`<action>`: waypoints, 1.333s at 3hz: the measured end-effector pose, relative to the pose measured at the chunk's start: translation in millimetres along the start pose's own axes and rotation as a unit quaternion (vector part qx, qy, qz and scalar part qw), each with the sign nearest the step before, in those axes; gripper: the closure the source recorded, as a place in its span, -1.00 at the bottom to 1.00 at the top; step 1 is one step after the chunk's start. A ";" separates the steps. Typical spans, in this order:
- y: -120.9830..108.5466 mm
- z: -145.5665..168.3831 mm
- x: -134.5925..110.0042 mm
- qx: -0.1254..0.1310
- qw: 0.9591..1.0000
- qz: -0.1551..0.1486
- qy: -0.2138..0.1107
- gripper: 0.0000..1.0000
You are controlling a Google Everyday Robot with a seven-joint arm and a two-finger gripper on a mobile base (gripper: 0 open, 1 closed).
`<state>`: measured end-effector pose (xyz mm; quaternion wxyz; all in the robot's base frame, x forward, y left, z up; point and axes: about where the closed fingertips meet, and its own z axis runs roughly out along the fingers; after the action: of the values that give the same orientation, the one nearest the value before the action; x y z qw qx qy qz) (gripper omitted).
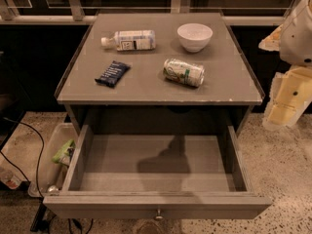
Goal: Close top drawer
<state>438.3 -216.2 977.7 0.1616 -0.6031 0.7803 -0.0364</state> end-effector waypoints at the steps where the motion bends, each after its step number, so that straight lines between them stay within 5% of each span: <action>1: 0.0 0.0 0.0 0.000 1.000 0.000 0.000 -1.00; 3: 26.8 30.1 7.8 -0.011 1.000 0.008 -0.002 -1.00; 4: 44.9 65.6 24.7 -0.016 1.000 0.018 -0.018 -0.67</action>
Offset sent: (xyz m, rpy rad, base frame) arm -0.0190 0.0015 -0.0316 -0.0102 0.0416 -0.0269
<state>410.6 -218.6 899.3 0.1666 -0.5919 0.7885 -0.0095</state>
